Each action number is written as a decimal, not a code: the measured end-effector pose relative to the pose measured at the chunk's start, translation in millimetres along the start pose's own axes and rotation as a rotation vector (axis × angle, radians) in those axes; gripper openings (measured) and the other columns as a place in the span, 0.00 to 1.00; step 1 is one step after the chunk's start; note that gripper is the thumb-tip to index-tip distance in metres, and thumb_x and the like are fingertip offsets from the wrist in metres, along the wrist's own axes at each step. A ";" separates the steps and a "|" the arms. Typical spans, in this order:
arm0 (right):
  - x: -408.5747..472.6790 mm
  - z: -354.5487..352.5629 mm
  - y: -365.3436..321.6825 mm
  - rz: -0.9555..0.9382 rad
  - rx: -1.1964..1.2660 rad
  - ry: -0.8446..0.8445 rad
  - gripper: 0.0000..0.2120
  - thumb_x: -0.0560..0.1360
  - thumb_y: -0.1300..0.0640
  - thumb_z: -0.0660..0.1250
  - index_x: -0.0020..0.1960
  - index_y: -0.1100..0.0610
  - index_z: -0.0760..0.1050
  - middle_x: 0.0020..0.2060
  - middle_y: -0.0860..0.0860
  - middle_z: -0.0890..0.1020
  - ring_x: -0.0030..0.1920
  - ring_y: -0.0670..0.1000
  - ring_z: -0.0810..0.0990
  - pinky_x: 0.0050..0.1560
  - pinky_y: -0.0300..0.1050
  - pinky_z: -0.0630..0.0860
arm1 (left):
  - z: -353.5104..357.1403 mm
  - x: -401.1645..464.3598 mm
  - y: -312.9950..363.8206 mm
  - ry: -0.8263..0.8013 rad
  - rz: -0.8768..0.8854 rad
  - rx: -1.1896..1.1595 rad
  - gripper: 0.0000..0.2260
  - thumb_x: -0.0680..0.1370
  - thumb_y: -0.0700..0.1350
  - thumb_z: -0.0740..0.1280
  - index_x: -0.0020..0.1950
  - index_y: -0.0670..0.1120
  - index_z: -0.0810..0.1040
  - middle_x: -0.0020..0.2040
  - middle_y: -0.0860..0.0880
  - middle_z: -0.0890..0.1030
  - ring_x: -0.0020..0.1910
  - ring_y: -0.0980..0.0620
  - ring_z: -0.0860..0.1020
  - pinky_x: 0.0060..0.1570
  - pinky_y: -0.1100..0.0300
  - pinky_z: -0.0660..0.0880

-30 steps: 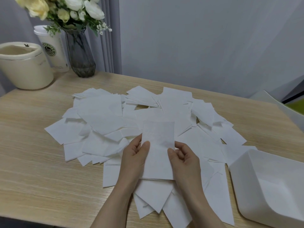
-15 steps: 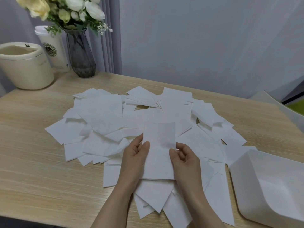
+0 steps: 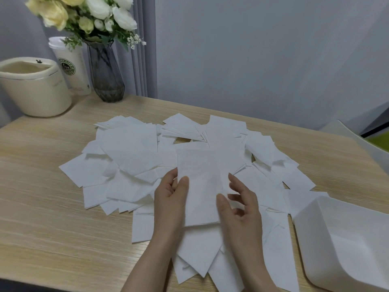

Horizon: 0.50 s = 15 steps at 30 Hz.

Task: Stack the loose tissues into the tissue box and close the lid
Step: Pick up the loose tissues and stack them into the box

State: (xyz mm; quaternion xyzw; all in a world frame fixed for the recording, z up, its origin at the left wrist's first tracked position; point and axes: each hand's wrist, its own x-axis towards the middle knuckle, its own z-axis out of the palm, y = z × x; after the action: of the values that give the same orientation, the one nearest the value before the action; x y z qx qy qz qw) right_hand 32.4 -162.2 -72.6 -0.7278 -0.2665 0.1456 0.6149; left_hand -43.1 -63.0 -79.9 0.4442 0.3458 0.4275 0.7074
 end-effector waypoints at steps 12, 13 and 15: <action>-13.5 4.5 -13.2 0.203 0.362 -0.075 0.13 0.73 0.62 0.71 0.51 0.46 0.83 0.35 0.53 0.81 0.37 0.47 0.79 0.41 0.34 0.76 | 32.0 -8.4 2.5 0.254 -0.075 -0.279 0.10 0.82 0.35 0.60 0.60 0.43 0.75 0.56 0.42 0.83 0.58 0.42 0.80 0.59 0.49 0.76; -12.9 4.5 -14.7 0.193 0.359 -0.068 0.13 0.73 0.64 0.71 0.51 0.47 0.83 0.31 0.50 0.79 0.34 0.47 0.78 0.39 0.33 0.75 | 32.2 -11.5 2.8 0.229 -0.065 -0.270 0.11 0.82 0.35 0.60 0.62 0.43 0.74 0.56 0.43 0.83 0.58 0.43 0.81 0.59 0.49 0.76; -10.6 0.8 -17.8 0.150 0.306 -0.052 0.13 0.74 0.66 0.69 0.51 0.49 0.82 0.26 0.45 0.75 0.30 0.46 0.75 0.37 0.32 0.74 | 29.8 -17.1 4.9 0.160 -0.036 -0.236 0.13 0.81 0.35 0.62 0.64 0.45 0.72 0.55 0.46 0.84 0.56 0.46 0.82 0.53 0.54 0.80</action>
State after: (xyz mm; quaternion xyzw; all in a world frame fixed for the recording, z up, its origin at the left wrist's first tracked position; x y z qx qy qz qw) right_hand 19.5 -165.8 -56.7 -0.6393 -0.2022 0.2488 0.6989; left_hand -25.4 -87.3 -62.5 0.3159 0.3564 0.4866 0.7324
